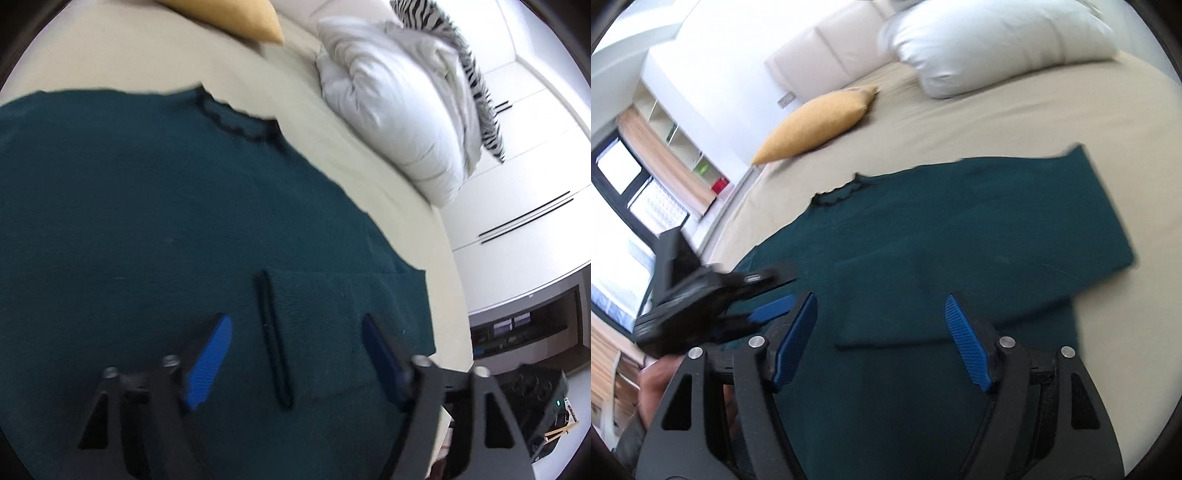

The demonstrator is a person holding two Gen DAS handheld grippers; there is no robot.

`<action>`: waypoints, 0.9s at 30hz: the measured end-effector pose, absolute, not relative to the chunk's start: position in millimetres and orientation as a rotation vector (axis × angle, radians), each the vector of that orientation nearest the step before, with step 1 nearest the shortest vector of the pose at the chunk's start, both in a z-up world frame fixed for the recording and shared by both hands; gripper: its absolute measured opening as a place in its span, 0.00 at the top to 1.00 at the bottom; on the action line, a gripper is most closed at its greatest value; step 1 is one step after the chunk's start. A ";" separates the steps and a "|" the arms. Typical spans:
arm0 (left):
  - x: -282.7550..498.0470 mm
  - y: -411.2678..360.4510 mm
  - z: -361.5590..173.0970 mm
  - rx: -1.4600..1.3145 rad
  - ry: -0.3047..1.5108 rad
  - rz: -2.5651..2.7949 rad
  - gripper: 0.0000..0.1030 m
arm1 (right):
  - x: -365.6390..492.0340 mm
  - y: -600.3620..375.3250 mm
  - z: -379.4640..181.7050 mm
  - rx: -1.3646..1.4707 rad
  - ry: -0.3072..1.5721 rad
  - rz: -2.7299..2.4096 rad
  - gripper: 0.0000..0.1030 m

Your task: Fold small clothes

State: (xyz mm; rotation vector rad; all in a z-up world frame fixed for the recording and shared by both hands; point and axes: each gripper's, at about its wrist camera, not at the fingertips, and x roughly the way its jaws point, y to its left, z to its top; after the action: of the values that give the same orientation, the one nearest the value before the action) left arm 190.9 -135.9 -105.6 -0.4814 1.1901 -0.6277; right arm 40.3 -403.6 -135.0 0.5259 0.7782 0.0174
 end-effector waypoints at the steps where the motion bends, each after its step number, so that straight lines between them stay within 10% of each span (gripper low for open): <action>1: 195.2 -146.6 -110.3 -0.464 1.210 -0.636 0.46 | 33.2 -415.9 -134.8 0.548 0.768 0.000 0.31; 7: 204.4 -182.7 -114.4 -0.315 1.220 -0.590 0.86 | -3.8 -486.7 -161.3 0.810 0.744 -0.065 0.31; 27: 241.2 -66.7 -79.1 -0.414 1.036 -0.427 0.88 | 7.2 -520.2 -190.3 1.107 0.742 -0.052 0.31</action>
State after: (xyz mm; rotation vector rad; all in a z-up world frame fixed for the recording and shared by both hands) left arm 241.2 -66.7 -79.1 -0.4140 1.0364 -0.4273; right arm 7.2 -520.2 -190.3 1.1070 0.7416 -0.0524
